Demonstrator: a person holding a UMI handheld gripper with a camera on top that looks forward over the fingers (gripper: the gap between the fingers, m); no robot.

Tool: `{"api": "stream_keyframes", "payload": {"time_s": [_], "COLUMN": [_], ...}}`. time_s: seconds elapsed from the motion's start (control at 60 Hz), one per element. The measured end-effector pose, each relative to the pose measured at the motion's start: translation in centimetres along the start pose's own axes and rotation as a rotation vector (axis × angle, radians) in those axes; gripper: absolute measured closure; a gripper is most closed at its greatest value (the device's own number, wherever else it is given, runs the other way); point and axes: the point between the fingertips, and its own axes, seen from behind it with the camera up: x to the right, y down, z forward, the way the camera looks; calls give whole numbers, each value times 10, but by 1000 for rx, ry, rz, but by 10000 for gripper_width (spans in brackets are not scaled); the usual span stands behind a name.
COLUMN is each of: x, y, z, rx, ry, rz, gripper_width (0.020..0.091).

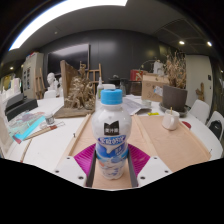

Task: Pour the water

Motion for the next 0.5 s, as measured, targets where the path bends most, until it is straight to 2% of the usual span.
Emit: {"api": "stream_keyframes", "payload": {"time_s": [0.217,0.333,0.5], "x": [-2,-4,3], "y": [-1,-17,-84], "z": [2,2,11], "rx": [-15,-12,44], "ry": [-5,-22,-100], "rz": [12,17,206], "gripper_width": [738,739,741]}}
